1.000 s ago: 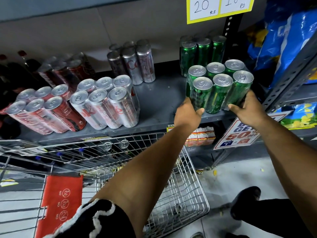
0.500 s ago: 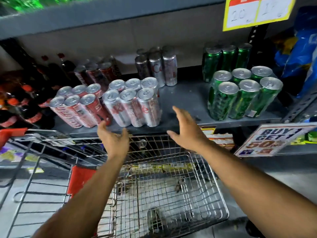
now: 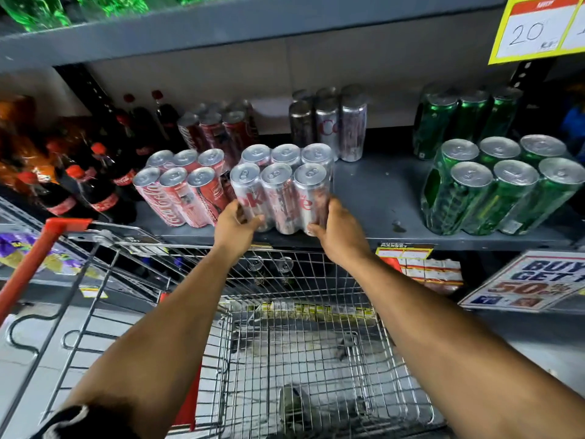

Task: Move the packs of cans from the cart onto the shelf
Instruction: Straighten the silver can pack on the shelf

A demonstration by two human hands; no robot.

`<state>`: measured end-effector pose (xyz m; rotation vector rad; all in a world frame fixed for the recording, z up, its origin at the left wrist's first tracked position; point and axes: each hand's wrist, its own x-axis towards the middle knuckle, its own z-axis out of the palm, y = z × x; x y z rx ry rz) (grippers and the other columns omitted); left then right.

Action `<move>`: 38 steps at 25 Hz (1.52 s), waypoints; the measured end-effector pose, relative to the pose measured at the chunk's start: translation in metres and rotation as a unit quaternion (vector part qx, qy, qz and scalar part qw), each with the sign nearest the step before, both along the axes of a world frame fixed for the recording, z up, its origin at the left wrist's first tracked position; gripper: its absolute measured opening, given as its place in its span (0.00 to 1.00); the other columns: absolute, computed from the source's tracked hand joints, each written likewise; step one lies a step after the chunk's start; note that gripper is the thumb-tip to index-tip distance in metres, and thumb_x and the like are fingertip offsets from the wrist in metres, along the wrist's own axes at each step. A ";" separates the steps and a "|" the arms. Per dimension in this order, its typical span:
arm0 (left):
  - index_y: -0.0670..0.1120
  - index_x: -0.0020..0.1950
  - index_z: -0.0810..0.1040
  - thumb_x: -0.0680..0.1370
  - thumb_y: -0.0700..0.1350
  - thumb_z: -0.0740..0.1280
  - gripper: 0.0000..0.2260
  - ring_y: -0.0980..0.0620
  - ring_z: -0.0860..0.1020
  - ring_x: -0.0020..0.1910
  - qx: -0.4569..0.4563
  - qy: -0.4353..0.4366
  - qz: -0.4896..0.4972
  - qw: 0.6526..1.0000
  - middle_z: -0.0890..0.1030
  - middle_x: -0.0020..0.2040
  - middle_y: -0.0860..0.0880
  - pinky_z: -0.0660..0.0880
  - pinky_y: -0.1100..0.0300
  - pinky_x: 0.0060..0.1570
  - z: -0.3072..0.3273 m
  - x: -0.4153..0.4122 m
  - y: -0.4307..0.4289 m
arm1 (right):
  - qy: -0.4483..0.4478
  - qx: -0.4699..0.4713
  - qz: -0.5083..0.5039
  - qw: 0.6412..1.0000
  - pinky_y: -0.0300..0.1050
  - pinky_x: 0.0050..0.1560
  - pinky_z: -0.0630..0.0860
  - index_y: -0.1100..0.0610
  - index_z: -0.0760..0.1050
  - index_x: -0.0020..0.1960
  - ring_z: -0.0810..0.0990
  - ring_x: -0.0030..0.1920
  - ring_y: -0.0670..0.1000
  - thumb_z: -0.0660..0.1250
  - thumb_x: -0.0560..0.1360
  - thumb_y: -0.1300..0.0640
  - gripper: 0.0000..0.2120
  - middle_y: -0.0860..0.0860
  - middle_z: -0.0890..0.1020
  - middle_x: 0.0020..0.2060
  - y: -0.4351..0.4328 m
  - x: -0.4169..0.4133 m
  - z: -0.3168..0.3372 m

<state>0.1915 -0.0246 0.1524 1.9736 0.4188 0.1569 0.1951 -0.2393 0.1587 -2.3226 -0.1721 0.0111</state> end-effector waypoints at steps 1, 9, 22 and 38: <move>0.52 0.50 0.78 0.74 0.40 0.73 0.10 0.54 0.82 0.50 0.009 -0.004 -0.009 1.000 0.84 0.48 0.55 0.77 0.53 0.59 0.002 -0.001 -0.005 | -0.002 -0.002 -0.002 1.000 0.49 0.53 0.75 0.58 0.68 0.63 0.80 0.56 0.58 0.70 0.74 0.51 0.22 0.57 0.80 0.58 -0.006 0.000 0.000; 0.49 0.59 0.70 0.72 0.44 0.75 0.20 0.48 0.80 0.59 -0.004 0.010 -0.088 0.996 0.82 0.59 0.47 0.77 0.51 0.62 -0.005 0.007 -0.070 | 0.012 -0.041 -0.033 0.999 0.48 0.55 0.71 0.56 0.66 0.68 0.78 0.60 0.60 0.72 0.73 0.51 0.27 0.57 0.79 0.61 -0.088 0.008 0.001; 0.49 0.61 0.76 0.74 0.43 0.73 0.16 0.52 0.80 0.58 0.017 0.005 -0.117 0.993 0.83 0.57 0.51 0.75 0.53 0.64 -0.003 0.010 -0.063 | 0.011 -0.018 -0.042 0.999 0.41 0.54 0.67 0.56 0.67 0.67 0.78 0.60 0.56 0.71 0.73 0.55 0.25 0.54 0.79 0.61 -0.074 0.001 0.006; 0.47 0.67 0.73 0.75 0.45 0.72 0.21 0.54 0.79 0.60 0.038 0.000 -0.099 0.994 0.82 0.61 0.52 0.74 0.59 0.63 -0.005 0.005 -0.061 | 0.046 -0.034 -0.057 0.997 0.50 0.61 0.71 0.55 0.65 0.68 0.77 0.62 0.57 0.71 0.73 0.54 0.27 0.55 0.78 0.63 -0.068 0.006 0.004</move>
